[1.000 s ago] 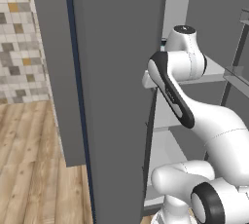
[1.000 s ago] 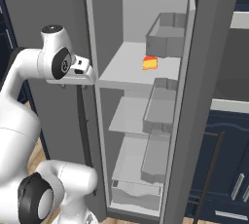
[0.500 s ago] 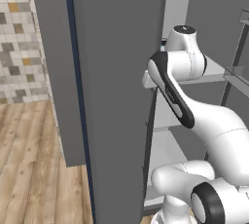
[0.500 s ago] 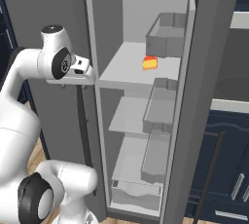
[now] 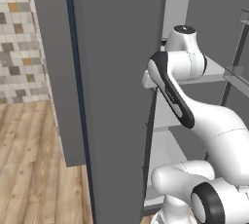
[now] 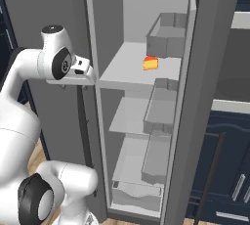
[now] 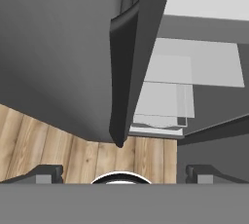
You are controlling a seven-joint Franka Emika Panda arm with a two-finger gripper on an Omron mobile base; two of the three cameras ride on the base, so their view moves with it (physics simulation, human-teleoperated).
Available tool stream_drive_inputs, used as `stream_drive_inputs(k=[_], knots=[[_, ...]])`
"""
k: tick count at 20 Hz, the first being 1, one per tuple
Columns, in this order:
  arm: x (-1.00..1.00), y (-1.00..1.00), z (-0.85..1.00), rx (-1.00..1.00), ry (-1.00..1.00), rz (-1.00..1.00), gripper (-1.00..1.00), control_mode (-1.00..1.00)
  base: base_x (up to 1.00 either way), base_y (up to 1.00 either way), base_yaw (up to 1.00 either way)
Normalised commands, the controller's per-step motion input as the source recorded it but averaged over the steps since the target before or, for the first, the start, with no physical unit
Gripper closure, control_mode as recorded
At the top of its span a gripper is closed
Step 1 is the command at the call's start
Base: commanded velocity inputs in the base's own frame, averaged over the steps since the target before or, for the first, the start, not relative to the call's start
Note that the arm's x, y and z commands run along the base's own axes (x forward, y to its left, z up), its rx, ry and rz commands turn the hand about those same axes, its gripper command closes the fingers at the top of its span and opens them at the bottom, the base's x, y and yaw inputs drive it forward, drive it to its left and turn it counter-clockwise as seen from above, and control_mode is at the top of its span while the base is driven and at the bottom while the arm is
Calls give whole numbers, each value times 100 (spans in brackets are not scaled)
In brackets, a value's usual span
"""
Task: Pick the cheese from the fridge and the cheese grater from the cabinet and place them next to the salad bowl.
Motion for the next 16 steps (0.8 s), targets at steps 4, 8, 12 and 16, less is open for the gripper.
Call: stream_drive_inputs(k=[4,8,12,16], knots=[[0,0,0,0,0,0,-100,-100,0,0,0],[0,0,0,0,0,0,-100,-100,0,0,0],[0,0,0,0,0,0,-100,-100,0,0,0],[0,0,0,0,0,0,-100,-100,0,0,0]])
